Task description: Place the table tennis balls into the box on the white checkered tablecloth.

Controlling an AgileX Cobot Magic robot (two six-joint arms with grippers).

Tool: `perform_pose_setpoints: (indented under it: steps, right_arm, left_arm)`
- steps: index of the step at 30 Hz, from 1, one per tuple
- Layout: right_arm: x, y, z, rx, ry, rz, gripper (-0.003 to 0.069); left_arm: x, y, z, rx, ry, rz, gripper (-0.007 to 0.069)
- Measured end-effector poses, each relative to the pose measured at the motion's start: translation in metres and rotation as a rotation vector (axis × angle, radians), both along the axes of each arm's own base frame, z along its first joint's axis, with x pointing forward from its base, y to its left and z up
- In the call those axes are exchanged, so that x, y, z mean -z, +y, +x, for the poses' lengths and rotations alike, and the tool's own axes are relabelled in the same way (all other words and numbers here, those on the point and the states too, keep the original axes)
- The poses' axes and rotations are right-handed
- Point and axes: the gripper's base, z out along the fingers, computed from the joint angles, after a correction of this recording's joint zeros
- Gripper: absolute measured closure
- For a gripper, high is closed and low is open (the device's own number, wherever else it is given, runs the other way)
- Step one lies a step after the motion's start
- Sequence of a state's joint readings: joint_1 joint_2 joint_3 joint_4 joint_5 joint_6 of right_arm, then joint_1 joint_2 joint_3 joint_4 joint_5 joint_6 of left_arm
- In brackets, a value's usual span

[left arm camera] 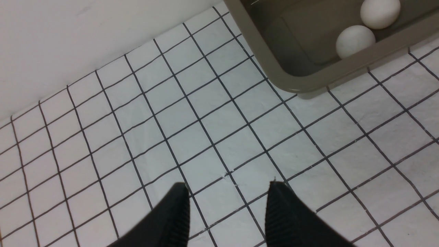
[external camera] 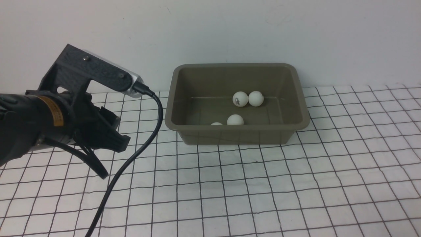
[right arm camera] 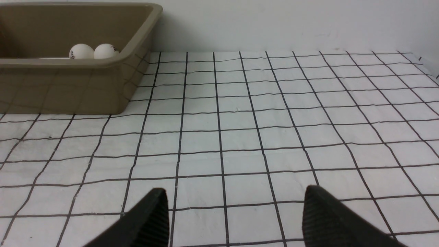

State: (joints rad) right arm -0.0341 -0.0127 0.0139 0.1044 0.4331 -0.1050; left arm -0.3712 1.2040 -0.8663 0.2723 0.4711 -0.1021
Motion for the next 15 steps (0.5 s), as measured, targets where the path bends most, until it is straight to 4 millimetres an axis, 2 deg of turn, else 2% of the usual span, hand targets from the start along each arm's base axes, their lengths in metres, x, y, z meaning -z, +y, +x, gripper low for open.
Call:
perform_pose_setpoints:
  steps: [15]
  right_arm:
    - [0.0,0.0,0.0,0.0,0.0,0.0,0.0185]
  left_arm:
    - [-0.0004,-0.0002,0.0003,0.001,-0.005,-0.002,0.0346]
